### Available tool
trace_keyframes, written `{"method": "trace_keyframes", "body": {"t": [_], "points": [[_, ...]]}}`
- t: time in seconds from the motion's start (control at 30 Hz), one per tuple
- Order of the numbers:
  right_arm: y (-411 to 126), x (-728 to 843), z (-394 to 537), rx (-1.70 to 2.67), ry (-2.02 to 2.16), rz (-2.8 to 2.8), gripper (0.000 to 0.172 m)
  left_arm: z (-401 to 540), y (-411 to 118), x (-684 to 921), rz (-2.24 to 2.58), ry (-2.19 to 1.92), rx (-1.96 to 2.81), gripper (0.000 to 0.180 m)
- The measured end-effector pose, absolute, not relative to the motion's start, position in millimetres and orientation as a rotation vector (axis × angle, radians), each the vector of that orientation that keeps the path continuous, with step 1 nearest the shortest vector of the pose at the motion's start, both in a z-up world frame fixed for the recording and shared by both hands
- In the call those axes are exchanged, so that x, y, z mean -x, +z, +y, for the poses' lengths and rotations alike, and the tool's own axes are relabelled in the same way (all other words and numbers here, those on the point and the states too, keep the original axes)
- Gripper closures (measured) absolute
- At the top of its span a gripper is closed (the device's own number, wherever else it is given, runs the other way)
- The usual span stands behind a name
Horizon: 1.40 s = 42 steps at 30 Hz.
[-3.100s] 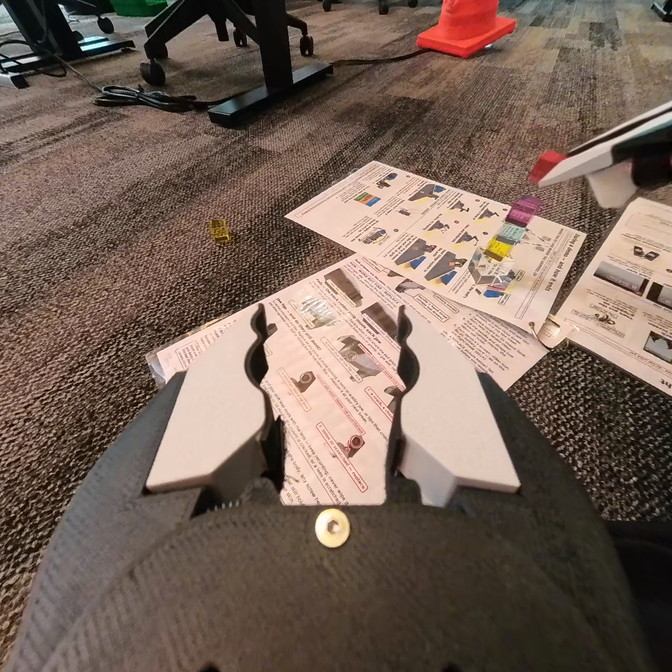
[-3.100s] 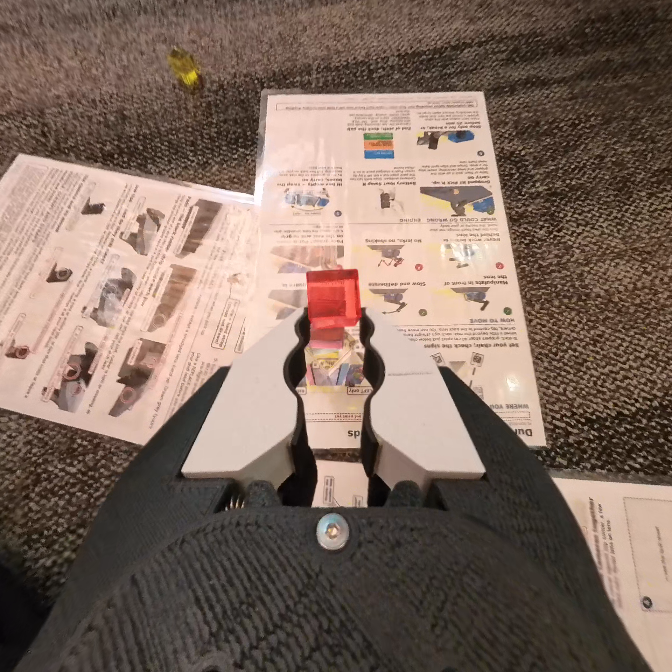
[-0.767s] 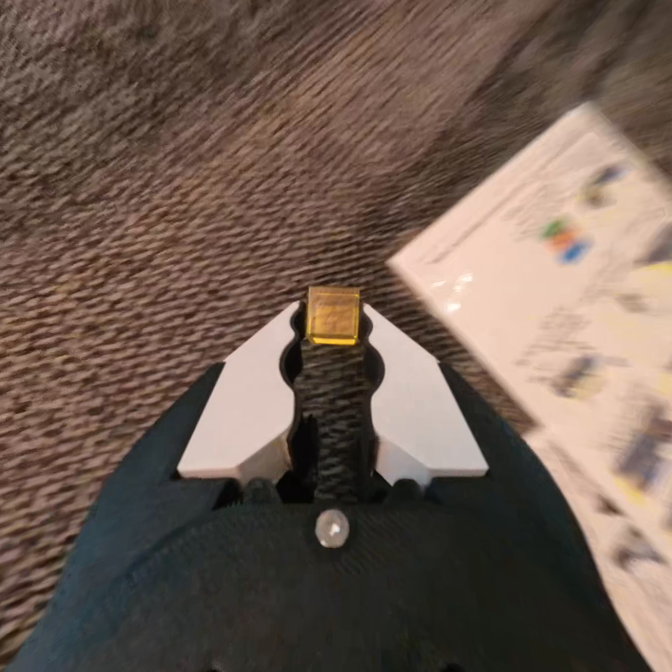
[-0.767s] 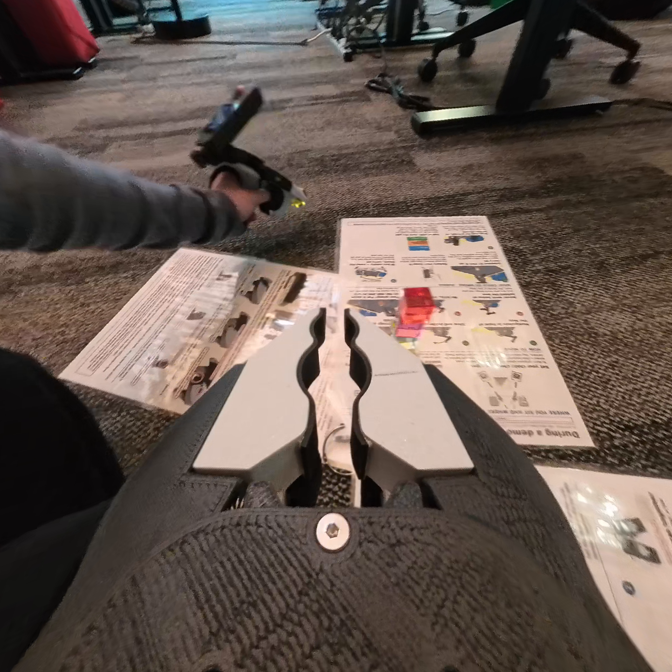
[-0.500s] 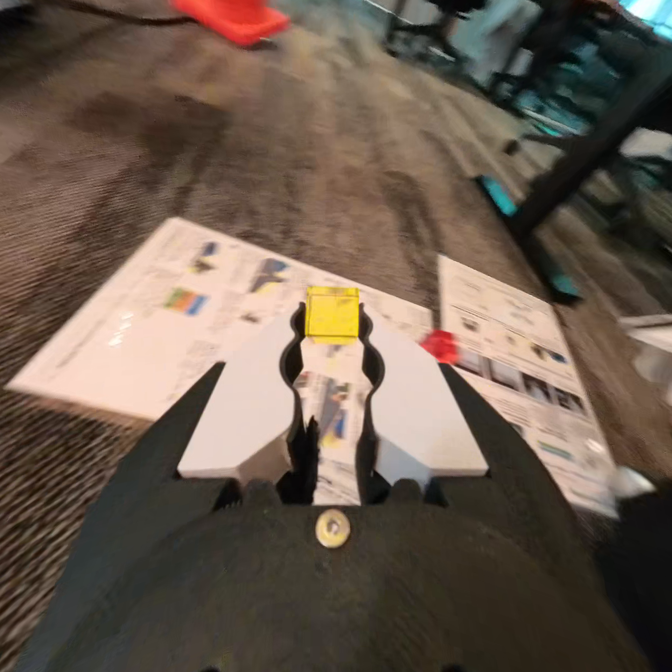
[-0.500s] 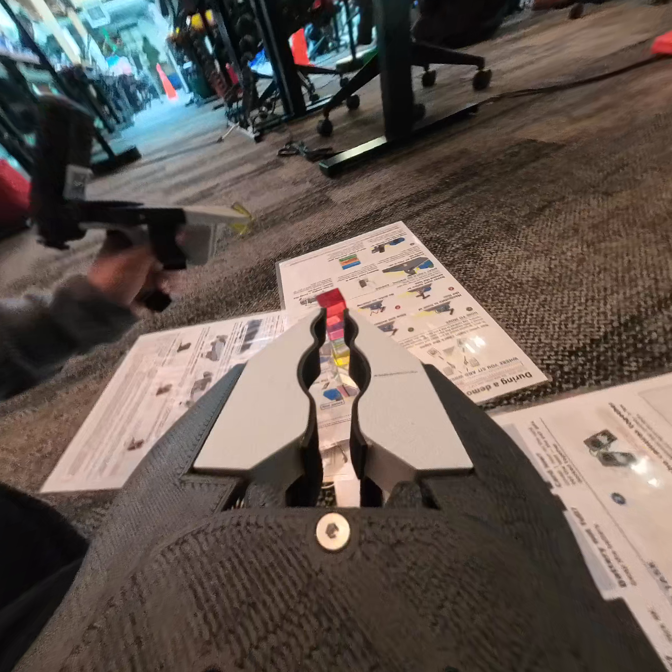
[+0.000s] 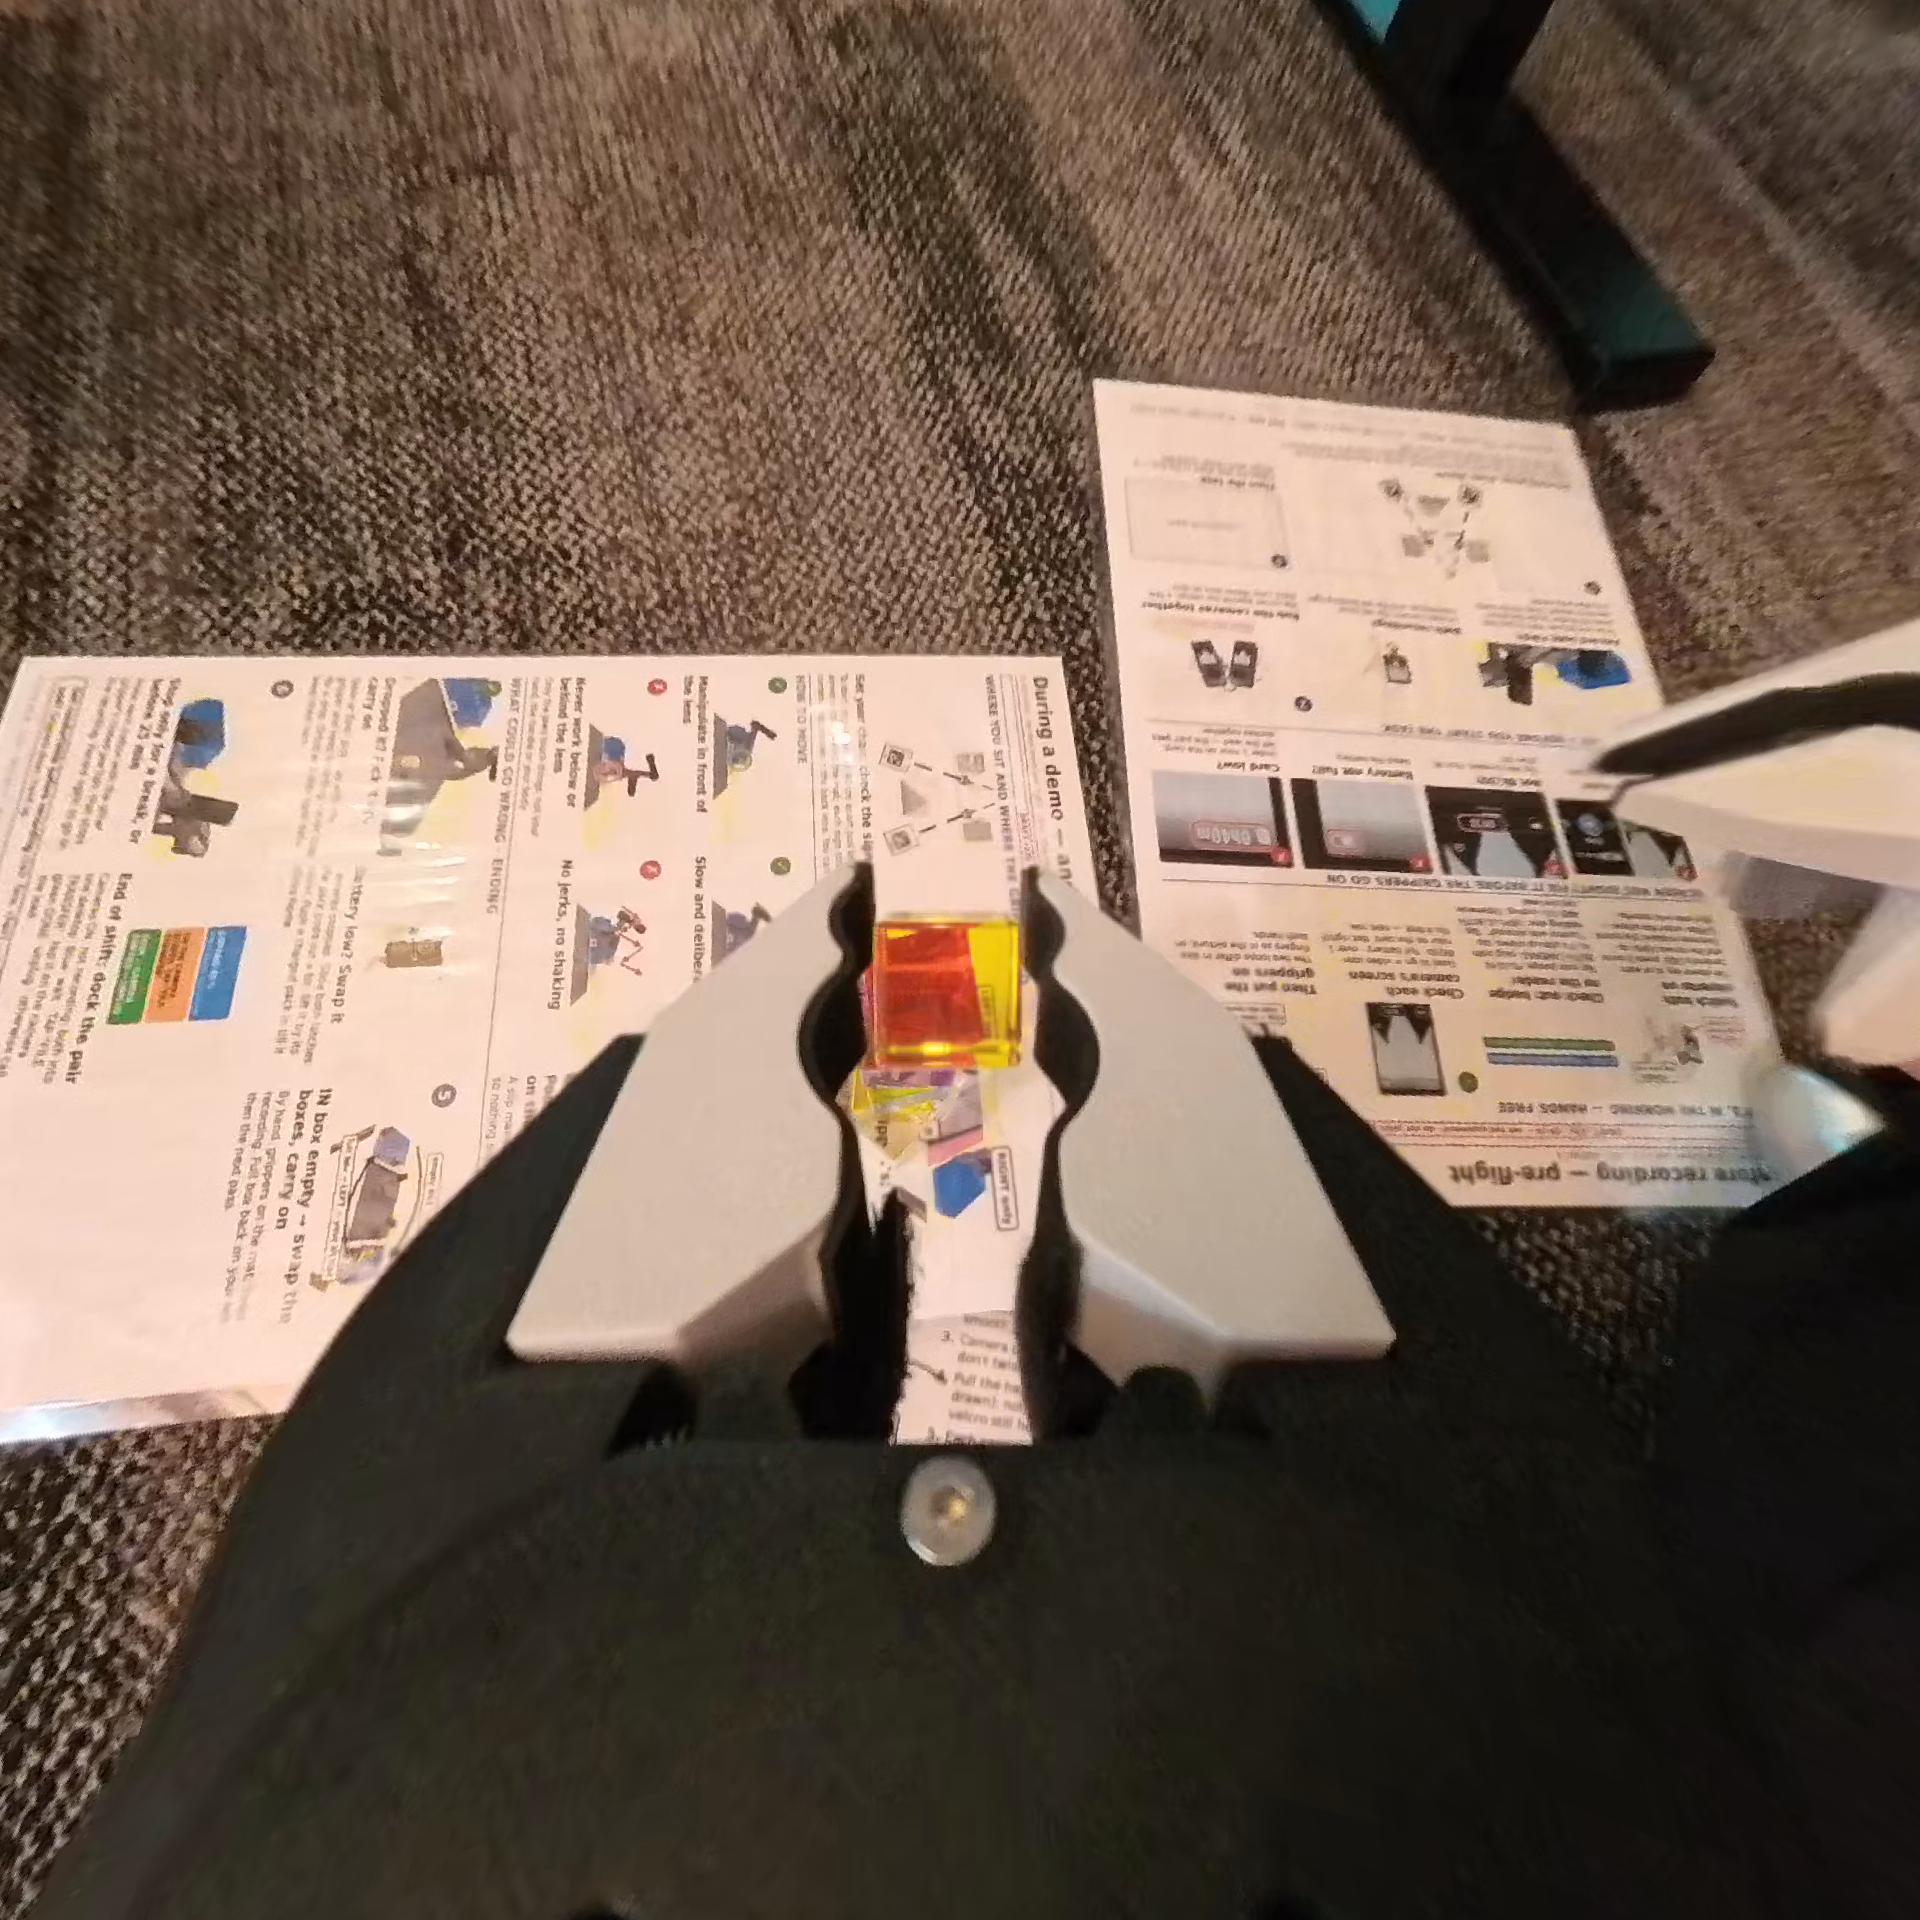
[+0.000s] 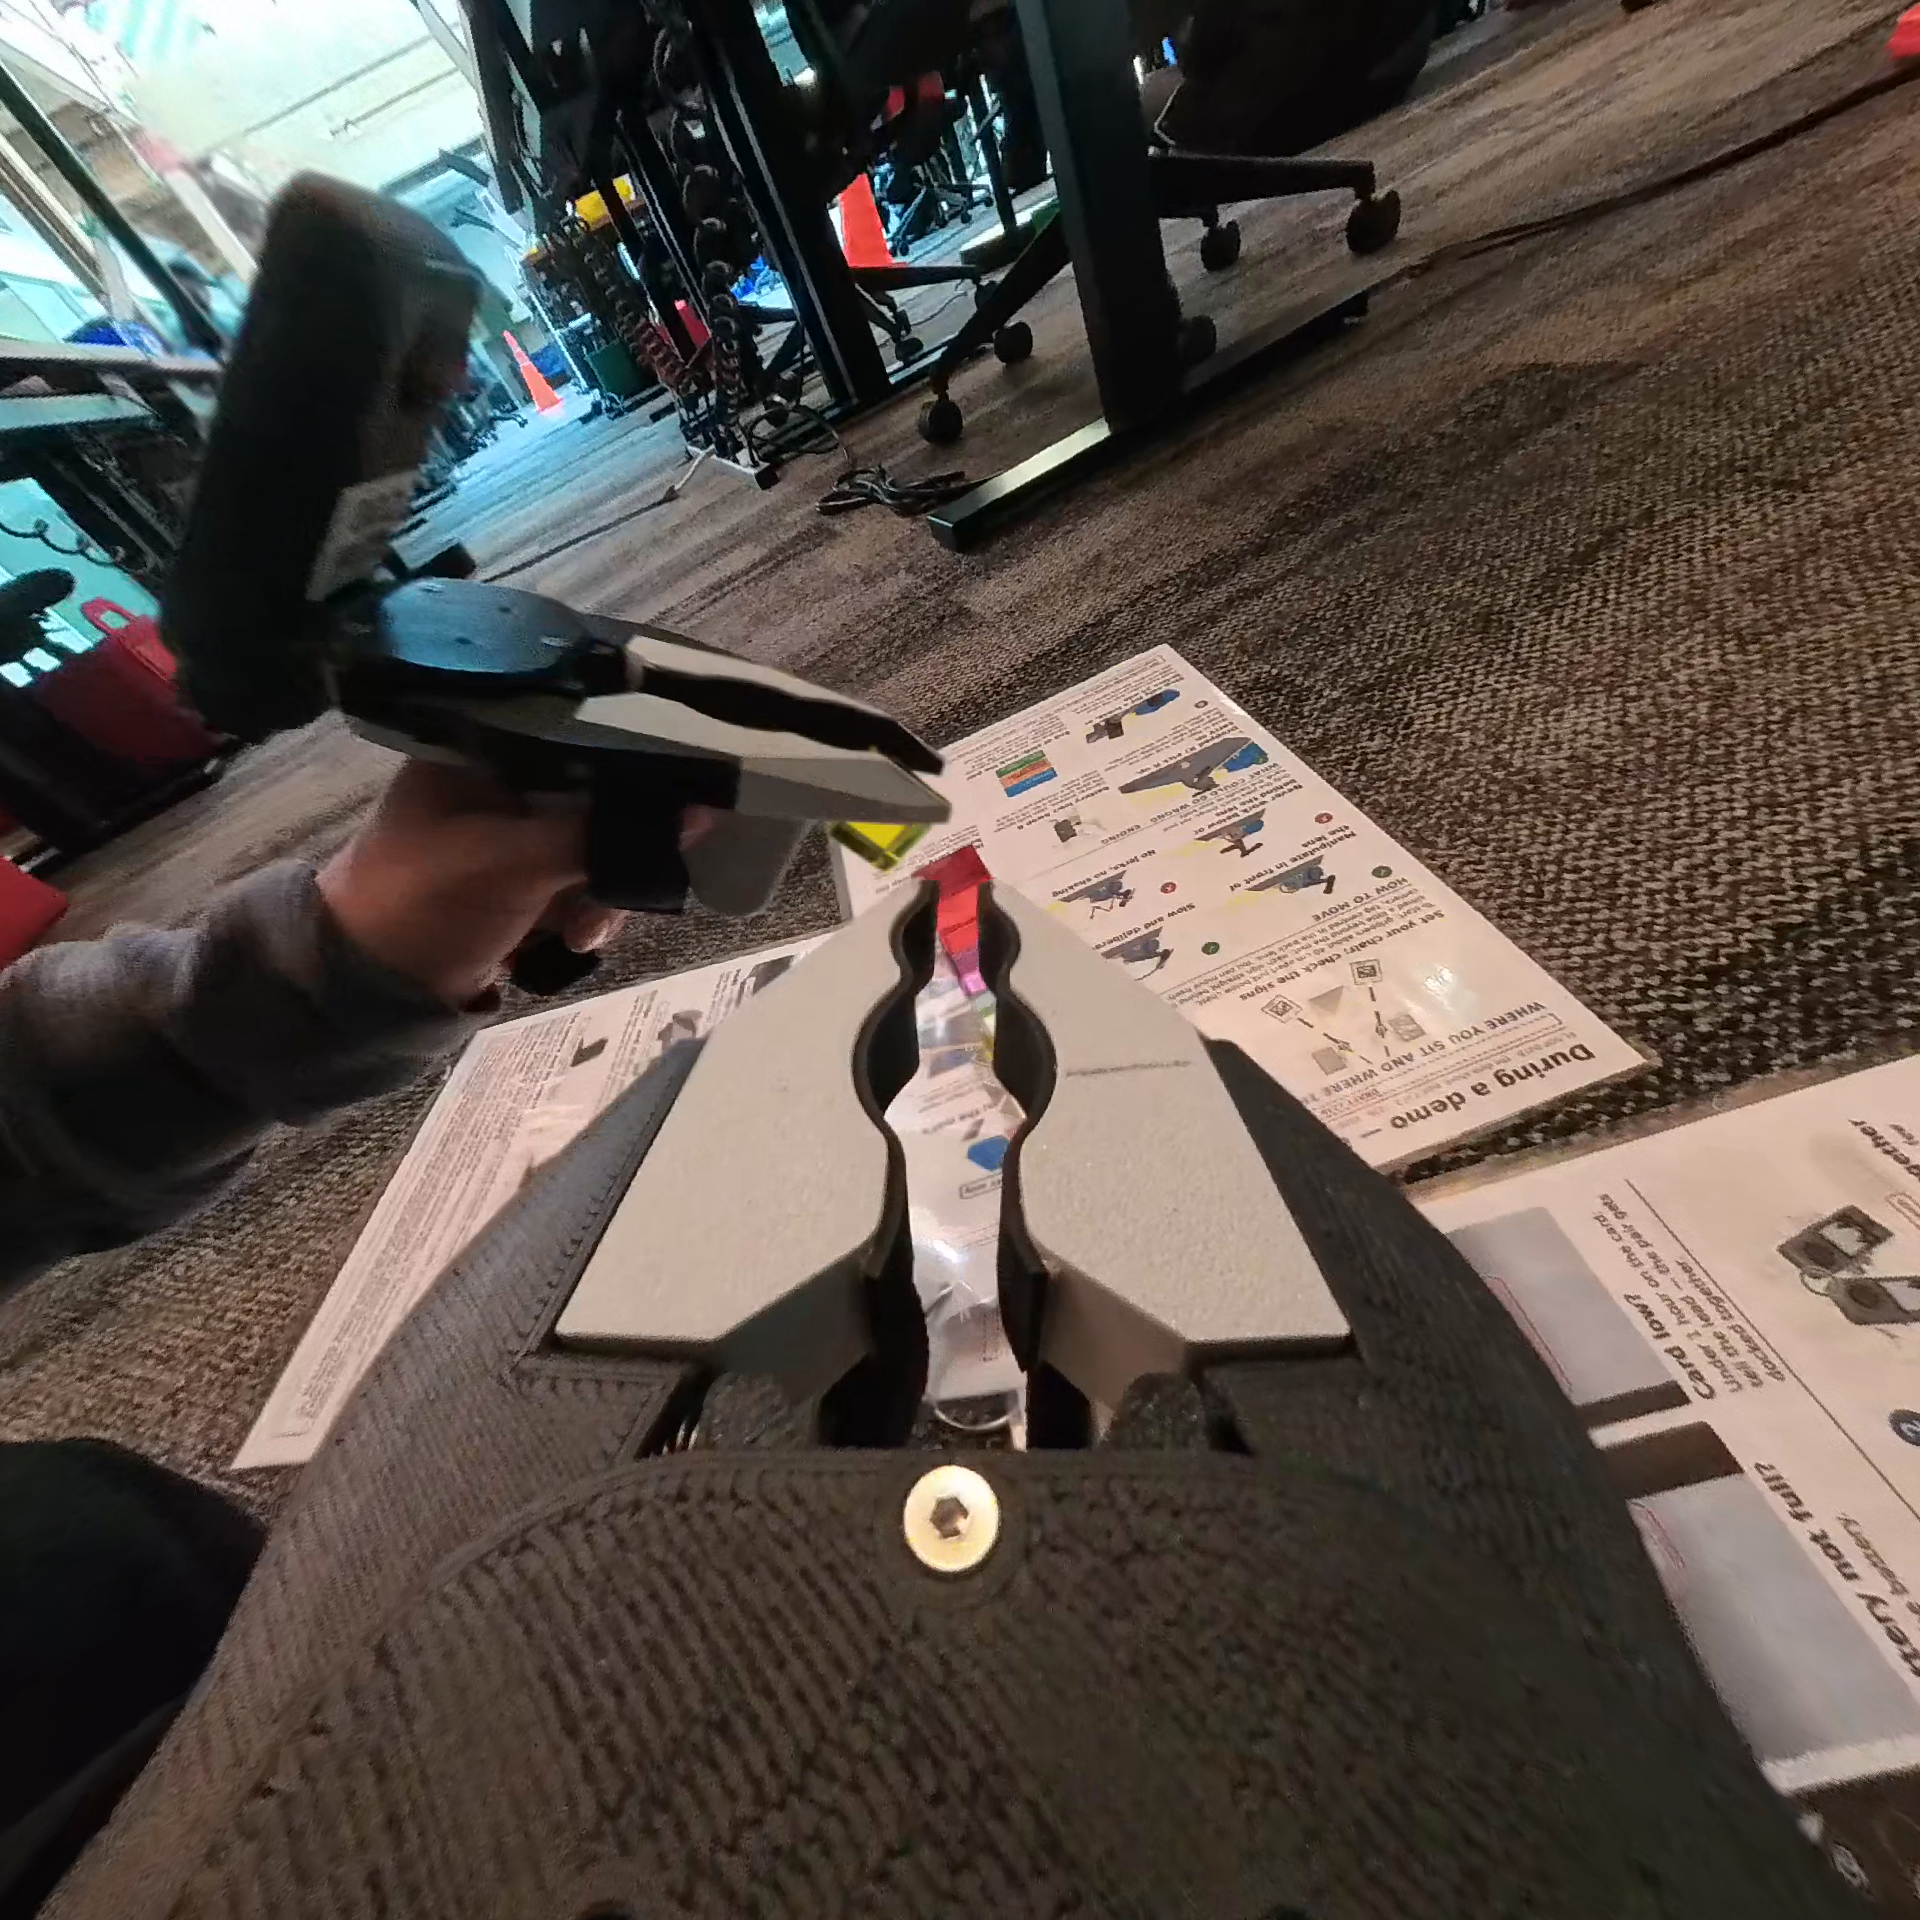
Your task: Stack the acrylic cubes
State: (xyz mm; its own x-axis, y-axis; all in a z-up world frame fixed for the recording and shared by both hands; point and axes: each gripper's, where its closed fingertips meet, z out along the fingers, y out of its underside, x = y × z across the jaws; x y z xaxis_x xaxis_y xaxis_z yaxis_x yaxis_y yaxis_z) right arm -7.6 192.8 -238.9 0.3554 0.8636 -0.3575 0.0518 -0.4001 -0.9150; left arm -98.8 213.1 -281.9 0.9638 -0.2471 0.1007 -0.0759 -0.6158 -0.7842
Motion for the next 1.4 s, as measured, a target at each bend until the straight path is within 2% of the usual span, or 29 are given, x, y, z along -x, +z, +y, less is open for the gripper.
{"method": "trace_keyframes", "body": {"t": [0.37, 0.67, 1.2, 1.33, 1.37, 1.4], "points": [[-232, 8, 190, 1.711, 1.22, -0.796, 0.167, 231, -286, 99, 0.166, -0.268, 2.181, 0.154], [-230, 8, 190, 1.703, 1.24, -0.788, 0.167, 235, -268, 97, 0.219, -0.188, 1.945, 0.154], [-231, 10, 189, 1.708, 1.255, -0.794, 0.166, 219, -303, 102, 0.177, -0.097, 1.912, 0.153], [-231, 10, 189, 1.71, 1.253, -0.788, 0.164, 217, -309, 103, 0.171, -0.084, 1.938, 0.147], [-231, 9, 190, 1.711, 1.247, -0.784, 0.162, 217, -309, 104, 0.164, -0.088, 1.945, 0.139], [-231, 9, 190, 1.712, 1.244, -0.782, 0.16, 217, -310, 104, 0.156, -0.095, 1.955, 0.122]]}}
